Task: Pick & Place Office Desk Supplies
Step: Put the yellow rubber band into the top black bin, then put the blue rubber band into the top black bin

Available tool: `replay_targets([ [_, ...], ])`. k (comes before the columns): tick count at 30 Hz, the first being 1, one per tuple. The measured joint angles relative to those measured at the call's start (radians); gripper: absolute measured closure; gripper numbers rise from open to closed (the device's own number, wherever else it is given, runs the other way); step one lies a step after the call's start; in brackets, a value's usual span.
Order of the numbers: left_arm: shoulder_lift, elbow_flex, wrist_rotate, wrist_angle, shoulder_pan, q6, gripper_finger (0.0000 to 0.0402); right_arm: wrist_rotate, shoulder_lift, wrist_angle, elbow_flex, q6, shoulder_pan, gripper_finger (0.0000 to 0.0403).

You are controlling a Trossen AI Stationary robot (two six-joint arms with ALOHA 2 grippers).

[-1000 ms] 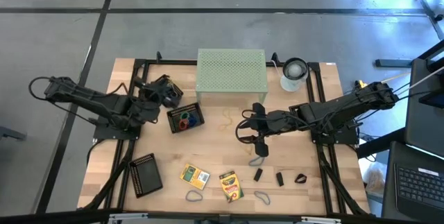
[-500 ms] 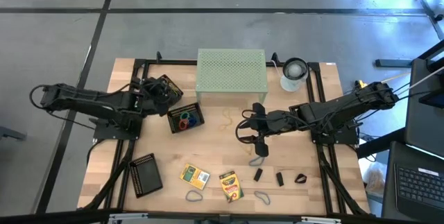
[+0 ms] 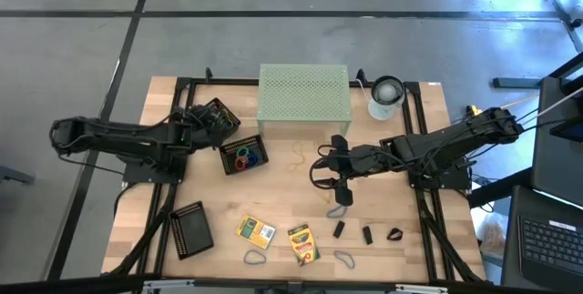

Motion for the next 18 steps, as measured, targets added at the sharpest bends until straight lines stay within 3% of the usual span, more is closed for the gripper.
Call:
replay_targets([
  [7, 0.0, -0.028, 0.103, 0.008, 0.013, 0.011, 0.031, 0.0, 0.0, 0.0, 0.0, 0.0, 0.0, 0.0205],
  [18, 0.0, -0.028, -0.015, 0.166, 0.013, 0.047, 0.024, 0.0, 0.0, 0.0, 0.0, 0.005, 0.0, 0.0205],
])
